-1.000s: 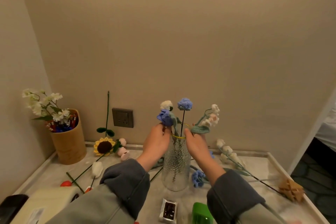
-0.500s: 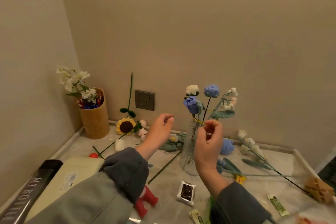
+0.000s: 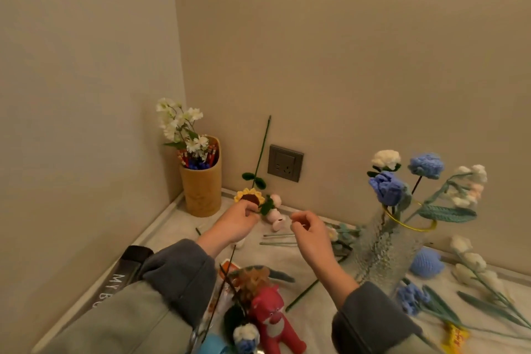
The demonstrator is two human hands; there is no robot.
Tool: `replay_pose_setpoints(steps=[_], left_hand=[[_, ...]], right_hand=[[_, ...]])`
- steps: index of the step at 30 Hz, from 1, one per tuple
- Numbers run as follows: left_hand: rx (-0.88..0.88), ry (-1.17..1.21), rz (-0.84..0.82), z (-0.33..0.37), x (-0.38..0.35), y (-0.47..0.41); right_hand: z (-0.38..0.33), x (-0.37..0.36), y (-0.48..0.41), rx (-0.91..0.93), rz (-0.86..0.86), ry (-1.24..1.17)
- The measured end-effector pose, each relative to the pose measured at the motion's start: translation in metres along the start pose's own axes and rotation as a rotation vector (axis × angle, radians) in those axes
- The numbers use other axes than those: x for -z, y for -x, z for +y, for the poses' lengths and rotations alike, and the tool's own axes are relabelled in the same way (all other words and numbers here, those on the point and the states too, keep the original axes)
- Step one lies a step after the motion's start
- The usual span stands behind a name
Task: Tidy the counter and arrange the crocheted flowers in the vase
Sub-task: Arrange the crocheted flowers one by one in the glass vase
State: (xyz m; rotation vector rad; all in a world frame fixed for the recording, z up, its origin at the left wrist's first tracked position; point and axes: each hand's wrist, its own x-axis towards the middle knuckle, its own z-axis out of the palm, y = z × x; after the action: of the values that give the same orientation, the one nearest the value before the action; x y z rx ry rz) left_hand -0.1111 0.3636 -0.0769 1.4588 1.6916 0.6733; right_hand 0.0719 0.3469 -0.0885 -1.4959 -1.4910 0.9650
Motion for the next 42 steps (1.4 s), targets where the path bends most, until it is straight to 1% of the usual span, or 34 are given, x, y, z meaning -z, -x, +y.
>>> replay_pose_setpoints(steps=[6,9,12,15,18,21,24,26,28,30,32,34,38,42], left_hand=[[0.079,-0.163,-0.087,-0.033,0.012,-0.041],[0.115,-0.234,-0.109,-0.048,0.011,-0.057],[0.14,-0.293,-0.141,-0.061,0.008,-0.071],[0.136,-0.318,-0.179,-0.069,0.004,-0.082],[0.126,-0.329,-0.165,-0.073,0.002,-0.091],[0.094,-0.251,-0.143,-0.073,-0.002,-0.095],[0.067,-0.155,-0.114,-0.074,-0.002,-0.097],[0.038,-0.123,-0.089,-0.074,-0.001,-0.096],[0.002,-0.089,-0.046,-0.069,0.003,-0.094],[-0.052,-0.043,0.032,-0.06,0.007,-0.091],[-0.107,-0.006,0.098,-0.049,0.012,-0.087],[-0.16,-0.002,0.129,-0.039,0.018,-0.08],[-0.197,0.021,0.229,-0.023,0.032,-0.064],[-0.243,0.1,0.278,-0.006,0.043,-0.038]], right_hand=[[0.01,-0.032,-0.031,-0.196,-0.095,0.029],[0.012,-0.045,-0.039,-0.237,-0.147,0.041],[0.017,-0.058,-0.043,-0.285,-0.252,0.023],[0.021,-0.072,-0.047,-0.279,-0.402,0.182],[0.023,-0.091,-0.05,-0.263,-0.558,0.396],[0.021,-0.108,-0.048,-0.291,-0.614,0.542],[0.019,-0.12,-0.047,-0.311,-0.619,0.618],[0.018,-0.12,-0.048,-0.349,-0.619,0.551],[0.015,-0.113,-0.048,-0.371,-0.616,0.389],[0.011,-0.104,-0.047,-0.362,-0.584,0.219],[0.004,-0.095,-0.045,-0.35,-0.548,0.115],[-0.005,-0.085,-0.043,-0.317,-0.502,0.075],[-0.021,-0.069,-0.036,-0.268,-0.433,0.002],[-0.043,-0.058,-0.024,-0.198,-0.285,-0.091]])
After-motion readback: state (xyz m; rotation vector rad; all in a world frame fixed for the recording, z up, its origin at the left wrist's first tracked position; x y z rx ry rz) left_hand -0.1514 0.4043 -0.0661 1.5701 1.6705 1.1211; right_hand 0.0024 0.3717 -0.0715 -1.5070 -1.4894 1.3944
